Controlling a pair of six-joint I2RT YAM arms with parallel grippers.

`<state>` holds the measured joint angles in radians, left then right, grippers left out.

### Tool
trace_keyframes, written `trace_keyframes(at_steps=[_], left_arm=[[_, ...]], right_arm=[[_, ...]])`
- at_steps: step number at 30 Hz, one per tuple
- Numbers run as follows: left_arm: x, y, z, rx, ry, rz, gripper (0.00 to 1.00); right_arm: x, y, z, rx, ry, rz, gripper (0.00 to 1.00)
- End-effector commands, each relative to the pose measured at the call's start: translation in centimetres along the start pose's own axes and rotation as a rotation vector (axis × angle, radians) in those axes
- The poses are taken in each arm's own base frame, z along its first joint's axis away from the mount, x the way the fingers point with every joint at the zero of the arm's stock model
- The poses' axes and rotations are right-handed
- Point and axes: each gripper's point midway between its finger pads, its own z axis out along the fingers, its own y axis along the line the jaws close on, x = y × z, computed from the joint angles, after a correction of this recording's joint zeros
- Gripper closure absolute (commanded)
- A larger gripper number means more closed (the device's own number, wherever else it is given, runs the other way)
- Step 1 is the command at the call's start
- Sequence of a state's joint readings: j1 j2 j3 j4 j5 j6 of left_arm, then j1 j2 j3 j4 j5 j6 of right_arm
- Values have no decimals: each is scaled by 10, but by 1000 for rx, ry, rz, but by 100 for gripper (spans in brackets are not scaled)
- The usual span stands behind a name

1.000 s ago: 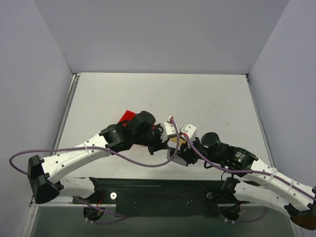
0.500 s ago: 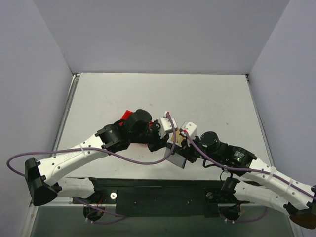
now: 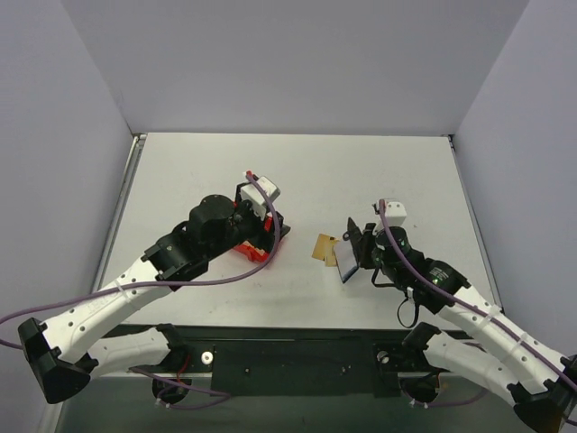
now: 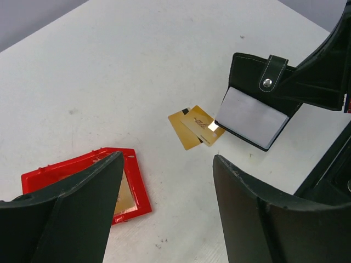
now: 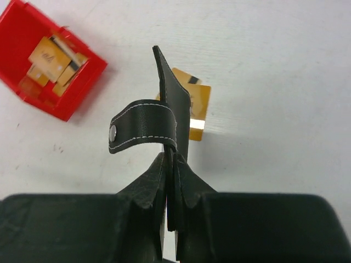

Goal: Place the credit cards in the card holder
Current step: Pick up the credit card from the storage box.

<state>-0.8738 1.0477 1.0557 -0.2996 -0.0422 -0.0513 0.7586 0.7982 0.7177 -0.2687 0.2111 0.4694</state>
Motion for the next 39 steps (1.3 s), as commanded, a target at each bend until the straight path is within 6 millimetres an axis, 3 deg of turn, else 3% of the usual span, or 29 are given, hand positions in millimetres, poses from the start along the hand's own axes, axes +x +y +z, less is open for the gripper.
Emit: trace_keyframes(at_steps=[1, 5, 9, 25, 33, 35, 38, 39], left_arm=[[-14, 11, 4, -66, -75, -77, 24], [-4, 14, 13, -84, -53, -96, 24], [3, 11, 21, -67, -36, -110, 24], [19, 3, 36, -15, 2, -119, 24], [23, 4, 40, -11, 11, -113, 24], [23, 3, 41, -7, 15, -111, 24], [26, 3, 43, -4, 24, -105, 24], [27, 3, 44, -3, 28, -107, 24]], right_arm=[[-1, -36, 7, 176, -56, 164, 100], [5, -65, 11, 297, -60, 200, 100], [11, -80, 19, 348, -58, 234, 100], [37, -81, 45, 225, -43, 306, 100], [45, -102, 43, 343, -10, 269, 100], [44, -106, 41, 372, -1, 264, 94], [47, -109, 41, 396, 12, 266, 68], [49, -111, 42, 408, 16, 272, 65]])
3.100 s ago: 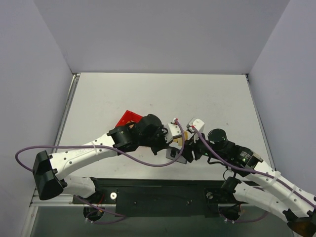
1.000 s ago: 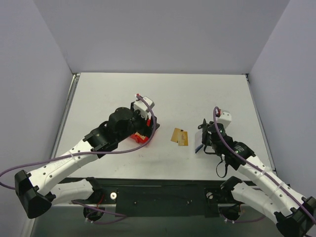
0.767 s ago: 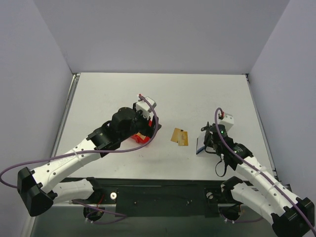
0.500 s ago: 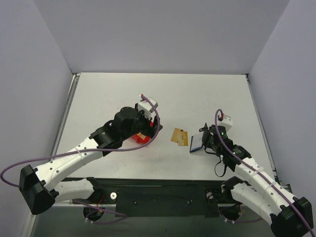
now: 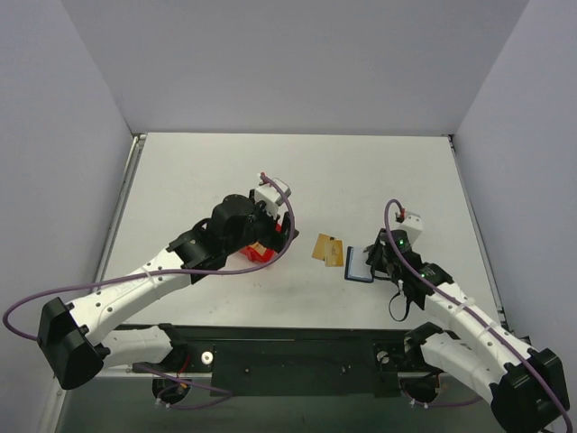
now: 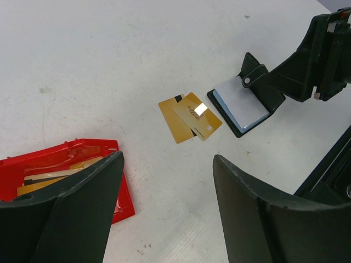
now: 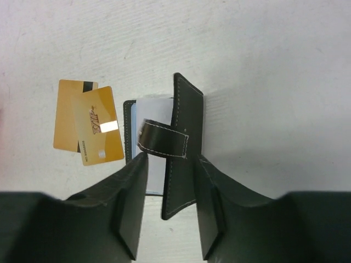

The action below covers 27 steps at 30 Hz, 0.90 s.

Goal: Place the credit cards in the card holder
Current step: Pick up the credit card from the storage box.

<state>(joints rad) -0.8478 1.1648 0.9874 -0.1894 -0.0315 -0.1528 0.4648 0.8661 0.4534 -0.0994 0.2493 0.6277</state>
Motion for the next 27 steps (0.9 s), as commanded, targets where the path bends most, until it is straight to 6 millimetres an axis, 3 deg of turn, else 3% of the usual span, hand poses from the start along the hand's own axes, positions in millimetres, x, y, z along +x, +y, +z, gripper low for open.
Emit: trace_keyframes(at_steps=[1, 7, 19, 27], left_arm=[[-11, -3, 4, 22, -42, 4, 24], [-6, -3, 8, 23, -17, 9, 24], [-4, -1, 10, 13, -14, 8, 24], [-1, 0, 12, 9, -7, 0, 24]], right_arm=[[-14, -8, 0, 69, -29, 8, 59], [-14, -16, 3, 123, -13, 23, 49], [-29, -25, -9, 164, -64, 51, 48], [-38, -2, -14, 23, -104, 77, 48]])
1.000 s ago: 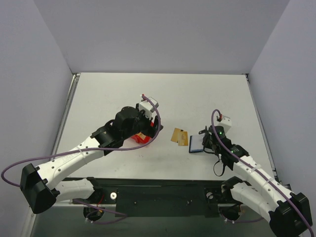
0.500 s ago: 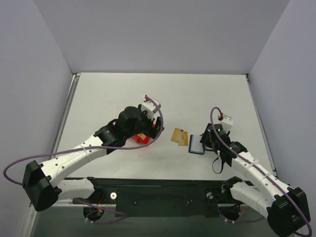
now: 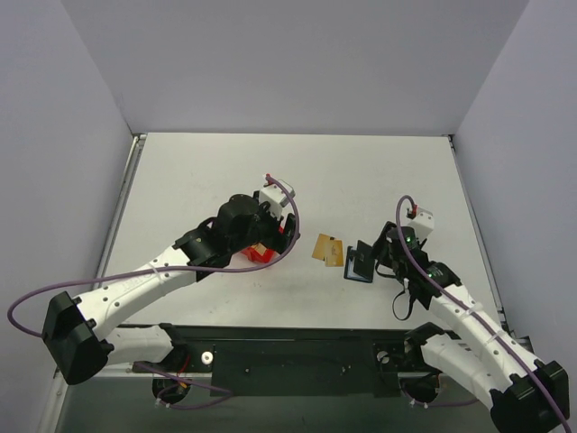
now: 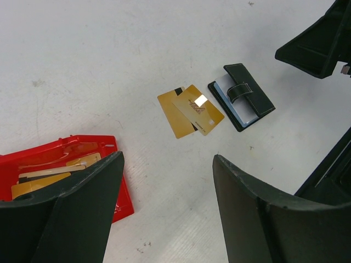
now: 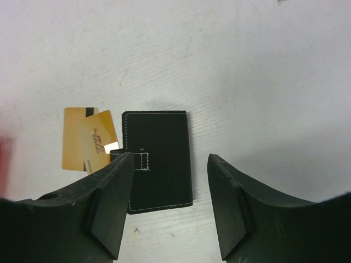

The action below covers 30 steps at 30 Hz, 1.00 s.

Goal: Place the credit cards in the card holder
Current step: Pick up the credit card from the storage box, then reset both arms

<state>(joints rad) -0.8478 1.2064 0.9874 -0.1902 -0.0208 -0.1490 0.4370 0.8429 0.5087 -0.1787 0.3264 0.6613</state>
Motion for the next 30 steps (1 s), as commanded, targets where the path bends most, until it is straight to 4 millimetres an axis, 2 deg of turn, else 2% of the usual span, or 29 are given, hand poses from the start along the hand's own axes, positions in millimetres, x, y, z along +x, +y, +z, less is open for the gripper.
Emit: trace_keyframes(at_steps=[1, 5, 9, 10, 14, 18, 21, 22, 24, 30], left_arm=[[-14, 0, 2, 5, -50, -7, 24], [-12, -1, 5, 8, -48, -16, 24], [-5, -2, 12, 17, -33, -31, 24], [-4, -3, 12, 21, -30, -33, 25], [6, -3, 21, 19, -19, -59, 25], [15, -3, 26, 19, -15, -93, 27], [26, -2, 30, 14, 0, -122, 27], [20, -4, 32, 20, -28, -129, 28], [23, -7, 34, 41, -20, -138, 29], [29, -7, 40, 39, -10, -147, 29]], right_arm=[[-17, 14, -6, -73, -53, 24, 49], [-14, 27, -1, -120, -21, -8, 50], [-7, 54, 5, -222, 49, -47, 51], [2, 60, 8, -244, 92, -65, 51], [3, 90, 14, -336, 152, -91, 53], [7, 105, 20, -357, 185, -121, 55], [8, 105, 23, -332, 192, -129, 55], [7, 94, 25, -255, 191, -142, 56], [3, 81, 26, -158, 173, -175, 55], [4, 67, 30, -53, 191, -226, 46]])
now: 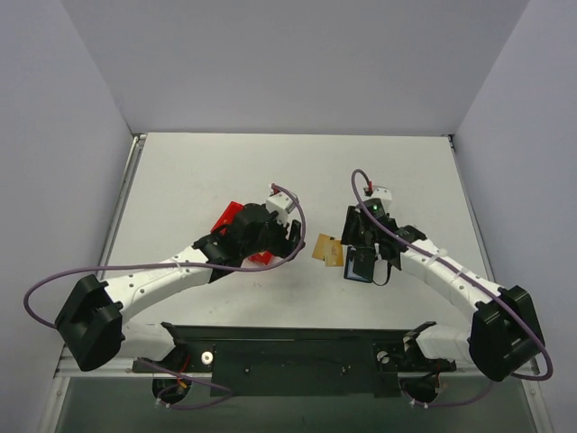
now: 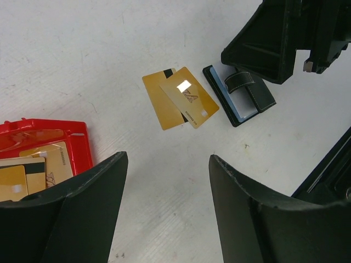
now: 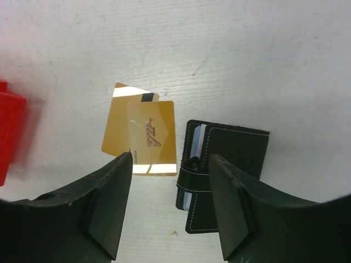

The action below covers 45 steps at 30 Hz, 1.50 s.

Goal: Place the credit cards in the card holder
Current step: Reset both arms

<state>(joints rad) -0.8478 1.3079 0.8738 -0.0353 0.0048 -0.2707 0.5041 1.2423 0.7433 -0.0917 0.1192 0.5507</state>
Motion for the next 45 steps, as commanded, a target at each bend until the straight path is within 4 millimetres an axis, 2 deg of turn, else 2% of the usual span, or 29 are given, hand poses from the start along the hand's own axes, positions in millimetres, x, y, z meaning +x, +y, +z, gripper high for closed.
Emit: trace_keyframes(at_steps=[1, 3, 6, 10, 14, 22, 30, 38, 45], left_arm=[[-20, -6, 5, 30, -73, -24, 29], [-18, -5, 7, 26, -66, -25, 29], [-14, -4, 8, 21, -63, -31, 29], [-10, -3, 9, 20, -55, -39, 30], [-8, -4, 10, 25, -55, -43, 30], [-5, -4, 12, 31, -45, -41, 30], [-4, -4, 12, 32, -45, -40, 30], [-3, -4, 12, 35, -44, -40, 30], [-2, -5, 12, 39, -41, -40, 30]], right_arm=[[-4, -18, 0, 144, 18, -35, 46], [2, -19, 2, 152, 40, -35, 46], [1, -9, 6, 98, 29, -28, 46], [0, -23, 4, 194, 39, -64, 46], [4, -26, 0, 250, 77, -129, 44], [31, -20, -1, 286, 176, -216, 41], [48, -43, -2, 400, 209, -255, 41], [59, -54, 3, 453, 238, -267, 46], [68, -56, 8, 464, 275, -285, 55]])
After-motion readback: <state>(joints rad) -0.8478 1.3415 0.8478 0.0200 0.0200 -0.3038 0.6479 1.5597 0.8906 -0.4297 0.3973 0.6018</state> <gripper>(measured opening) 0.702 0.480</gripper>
